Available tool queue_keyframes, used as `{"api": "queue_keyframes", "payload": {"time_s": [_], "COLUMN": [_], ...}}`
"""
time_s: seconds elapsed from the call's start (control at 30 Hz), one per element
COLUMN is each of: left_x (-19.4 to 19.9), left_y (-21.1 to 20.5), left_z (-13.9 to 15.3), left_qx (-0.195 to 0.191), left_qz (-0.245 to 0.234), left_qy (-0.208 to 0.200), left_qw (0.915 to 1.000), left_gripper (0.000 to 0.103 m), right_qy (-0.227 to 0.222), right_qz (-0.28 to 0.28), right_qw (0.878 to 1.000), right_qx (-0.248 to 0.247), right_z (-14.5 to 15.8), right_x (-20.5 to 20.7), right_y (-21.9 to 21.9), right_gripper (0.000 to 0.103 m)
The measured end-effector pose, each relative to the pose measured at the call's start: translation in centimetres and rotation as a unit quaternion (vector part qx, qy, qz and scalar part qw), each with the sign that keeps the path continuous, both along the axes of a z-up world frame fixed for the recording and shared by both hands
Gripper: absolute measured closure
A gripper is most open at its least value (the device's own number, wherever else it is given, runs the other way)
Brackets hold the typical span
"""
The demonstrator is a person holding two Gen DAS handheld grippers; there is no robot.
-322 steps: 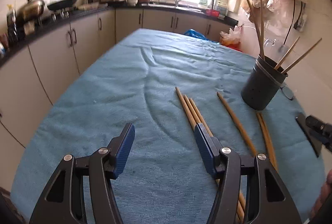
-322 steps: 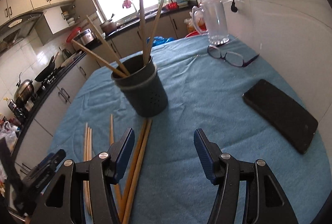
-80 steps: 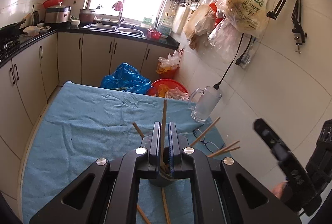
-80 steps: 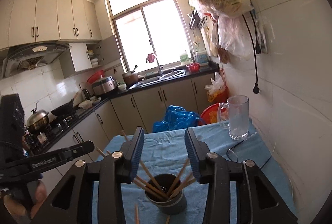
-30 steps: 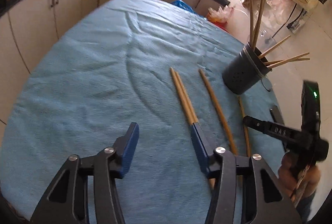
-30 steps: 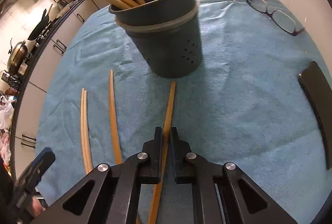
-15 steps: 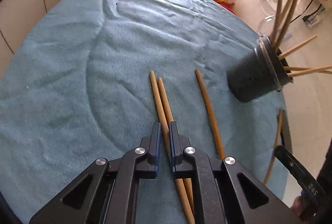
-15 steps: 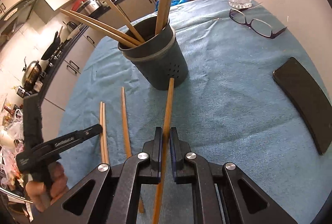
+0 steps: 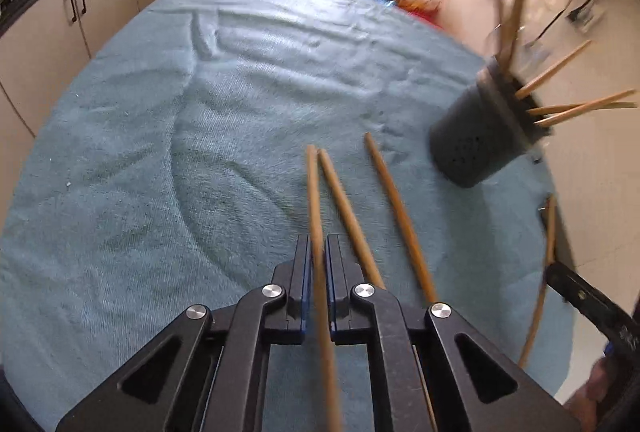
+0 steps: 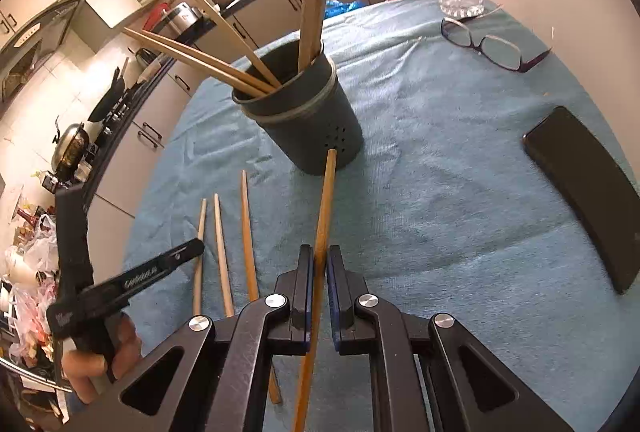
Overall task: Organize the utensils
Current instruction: 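Lift both chopsticks upright and carry them over the black cup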
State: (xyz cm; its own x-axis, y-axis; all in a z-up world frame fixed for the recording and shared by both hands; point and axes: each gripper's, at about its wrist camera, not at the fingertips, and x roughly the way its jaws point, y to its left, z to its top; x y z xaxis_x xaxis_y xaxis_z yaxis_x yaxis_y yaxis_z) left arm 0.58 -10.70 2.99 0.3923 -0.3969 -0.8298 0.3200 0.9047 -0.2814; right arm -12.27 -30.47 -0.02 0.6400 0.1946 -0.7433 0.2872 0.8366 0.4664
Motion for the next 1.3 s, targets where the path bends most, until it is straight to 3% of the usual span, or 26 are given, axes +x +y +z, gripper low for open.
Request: {"api": "queue_keyframes", "payload": {"time_s": [0.27,0.53,1.3], "left_x": [-4.4,-7.5,-9.3], "left_y": [1.6,2.5,2.7], "left_z": [6.3,9.9,12.0], "left_qx": [-0.036,-0.055,-0.069], "left_qz": [0.002,-0.003,-0.013], "left_qy": [-0.128,-0.189,-0.214], "left_qw": [0.9911,0.9804,0.9742], "left_gripper": [0.097,0.097,0.097], "right_qy": [-0.101,-0.183,-0.212], "right_qz": [-0.004,0.006,0.005], "right_qw": [0.995,0.981,0.975], "right_qx": [-0.023,-0.060,-0.065], "right_z": [4.2,7.6,8.8], "right_x": [-2.6,-5.1,-6.4], "right_y": [0.8,2.9,3.1], "right_gripper": [0.096,0.096,0.096]}}
